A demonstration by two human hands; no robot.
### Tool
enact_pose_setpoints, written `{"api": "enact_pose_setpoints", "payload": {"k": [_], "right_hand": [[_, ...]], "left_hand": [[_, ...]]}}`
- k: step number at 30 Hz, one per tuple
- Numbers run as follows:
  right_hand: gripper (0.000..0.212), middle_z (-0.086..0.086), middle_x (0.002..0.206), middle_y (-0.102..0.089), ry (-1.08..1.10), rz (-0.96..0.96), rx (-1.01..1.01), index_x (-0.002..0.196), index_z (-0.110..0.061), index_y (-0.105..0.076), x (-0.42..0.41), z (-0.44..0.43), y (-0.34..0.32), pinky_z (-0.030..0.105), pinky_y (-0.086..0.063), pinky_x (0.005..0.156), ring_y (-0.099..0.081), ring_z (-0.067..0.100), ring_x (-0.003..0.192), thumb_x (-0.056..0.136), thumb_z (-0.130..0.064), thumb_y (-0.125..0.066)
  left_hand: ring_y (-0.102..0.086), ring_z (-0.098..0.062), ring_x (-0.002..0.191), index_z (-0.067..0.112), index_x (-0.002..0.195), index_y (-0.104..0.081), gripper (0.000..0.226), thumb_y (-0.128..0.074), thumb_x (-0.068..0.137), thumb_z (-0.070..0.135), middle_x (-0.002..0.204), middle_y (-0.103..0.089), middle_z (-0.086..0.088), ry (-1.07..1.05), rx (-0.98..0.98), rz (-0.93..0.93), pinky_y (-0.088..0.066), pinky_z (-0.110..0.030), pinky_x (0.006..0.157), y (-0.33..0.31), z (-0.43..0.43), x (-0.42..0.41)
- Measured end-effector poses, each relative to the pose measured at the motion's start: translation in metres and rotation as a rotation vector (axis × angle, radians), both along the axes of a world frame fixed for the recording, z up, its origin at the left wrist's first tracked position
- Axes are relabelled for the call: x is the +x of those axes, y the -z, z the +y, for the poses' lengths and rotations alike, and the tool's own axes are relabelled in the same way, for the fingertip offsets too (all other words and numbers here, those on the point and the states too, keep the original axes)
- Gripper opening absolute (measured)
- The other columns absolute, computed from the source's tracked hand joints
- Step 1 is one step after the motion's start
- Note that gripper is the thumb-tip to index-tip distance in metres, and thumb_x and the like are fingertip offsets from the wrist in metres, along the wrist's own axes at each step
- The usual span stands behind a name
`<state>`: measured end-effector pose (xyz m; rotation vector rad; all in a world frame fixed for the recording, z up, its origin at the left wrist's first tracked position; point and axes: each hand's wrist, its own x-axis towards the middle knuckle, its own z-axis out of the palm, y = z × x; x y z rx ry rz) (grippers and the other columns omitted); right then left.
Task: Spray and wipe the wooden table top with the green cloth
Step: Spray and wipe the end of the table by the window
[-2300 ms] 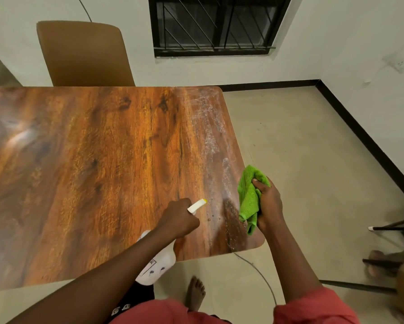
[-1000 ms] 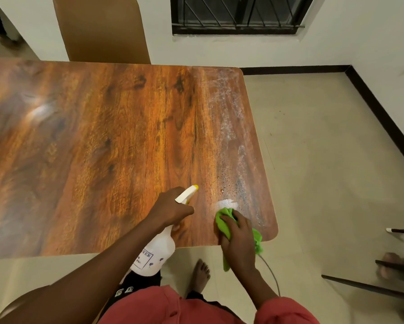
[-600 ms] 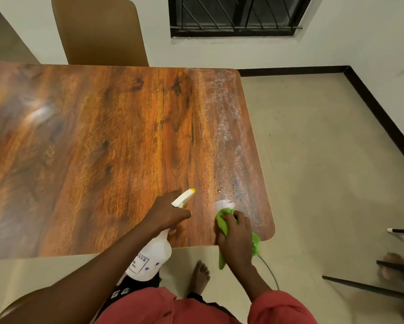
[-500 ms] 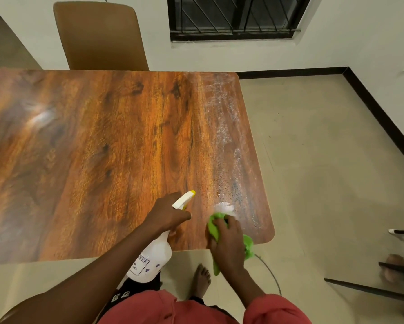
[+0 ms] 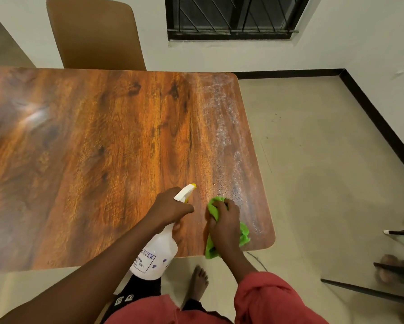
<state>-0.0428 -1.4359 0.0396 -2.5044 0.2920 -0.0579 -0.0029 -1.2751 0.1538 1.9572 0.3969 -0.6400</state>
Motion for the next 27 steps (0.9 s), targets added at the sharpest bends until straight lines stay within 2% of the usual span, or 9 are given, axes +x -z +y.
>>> {"api": "enact_pose_setpoints", "payload": {"k": [5,7,9,11,14,17,19,23,27], "right_hand": [[0.045,0.009,0.118,-0.058,-0.414,-0.010,-0.044,0.114,-0.014,-0.064,-0.019,0.035,0.002,0.038,-0.053,0.077,-0.055,0.029,0.101,0.070,-0.020,-0.060],[0.046,0.011,0.122,-0.059,-0.344,-0.025,-0.053,0.119,-0.016,-0.064,-0.009,0.013,0.003,0.039,-0.050,0.085,-0.054,0.029,0.108,0.074,-0.022,-0.061],[0.045,0.010,0.126,-0.057,-0.129,-0.004,-0.029,0.123,-0.016,-0.062,0.018,-0.009,0.003,0.038,-0.044,0.094,-0.050,0.029,0.116,0.079,-0.018,-0.064],[0.044,0.009,0.125,-0.058,-0.033,-0.004,-0.041,0.122,-0.015,-0.063,0.040,-0.007,0.001,0.040,-0.046,0.094,-0.049,0.027,0.115,0.078,-0.014,-0.068],[0.045,0.008,0.121,-0.060,-0.162,-0.001,-0.035,0.121,-0.016,-0.065,0.037,0.033,-0.004,0.035,-0.046,0.090,-0.050,0.024,0.112,0.075,-0.017,-0.066],[0.049,0.005,0.110,-0.064,-0.364,-0.058,-0.081,0.113,-0.017,-0.068,0.021,0.038,-0.005,0.032,-0.051,0.078,-0.053,0.020,0.103,0.065,-0.014,-0.070],[0.050,0.007,0.113,-0.064,-0.313,-0.043,-0.082,0.115,-0.019,-0.068,0.032,0.019,-0.003,0.036,-0.052,0.076,-0.057,0.025,0.102,0.066,-0.012,-0.074],[0.042,0.009,0.126,-0.060,-0.069,0.012,-0.073,0.123,-0.018,-0.063,0.062,0.011,0.004,0.040,-0.048,0.092,-0.051,0.029,0.117,0.081,-0.022,-0.067],[0.052,0.011,0.130,-0.059,-0.273,-0.029,-0.061,0.124,-0.014,-0.063,0.052,0.054,0.000,0.043,-0.041,0.102,-0.050,0.031,0.124,0.076,-0.026,-0.045]], "left_hand": [[-0.047,-0.022,0.054,0.005,0.109,-0.062,0.060,-0.069,0.053,0.027,0.089,-0.064,-0.020,-0.025,-0.035,0.059,-0.040,-0.032,0.057,0.003,0.017,0.014],[-0.048,-0.021,0.050,0.004,0.111,-0.062,0.056,-0.075,0.060,0.023,0.086,-0.064,-0.018,-0.021,-0.043,0.074,-0.040,-0.029,0.054,0.002,0.025,0.021],[-0.048,-0.020,0.040,0.004,0.113,-0.060,0.044,-0.075,0.072,0.014,0.081,-0.062,-0.016,-0.011,-0.045,0.092,-0.040,-0.025,0.047,0.003,0.033,0.031],[-0.048,-0.020,0.037,0.006,0.112,-0.059,0.038,-0.073,0.076,0.011,0.077,-0.062,-0.015,0.019,-0.024,0.098,-0.040,-0.024,0.045,0.006,0.039,0.039],[-0.049,-0.021,0.045,0.003,0.106,-0.061,0.036,-0.075,0.075,0.013,0.075,-0.060,-0.012,0.048,-0.012,0.102,-0.040,-0.026,0.050,0.010,0.042,0.045],[-0.051,-0.022,0.057,0.005,0.105,-0.062,0.036,-0.077,0.074,0.016,0.091,-0.063,-0.019,0.050,-0.026,0.086,-0.041,-0.031,0.059,0.009,0.043,0.054],[-0.052,-0.024,0.058,0.011,0.100,-0.059,0.031,-0.076,0.075,0.015,0.100,-0.065,-0.021,0.042,-0.032,0.073,-0.042,-0.030,0.058,0.006,0.045,0.060],[-0.050,-0.025,0.050,0.018,0.094,-0.051,0.029,-0.075,0.077,0.014,0.097,-0.064,-0.024,0.063,-0.040,0.086,-0.042,-0.030,0.055,0.002,0.051,0.059],[-0.050,-0.023,0.053,0.008,0.105,-0.058,0.034,-0.076,0.076,0.013,0.091,-0.062,-0.018,0.018,-0.034,0.082,-0.041,-0.029,0.056,0.006,0.057,0.061]]}}
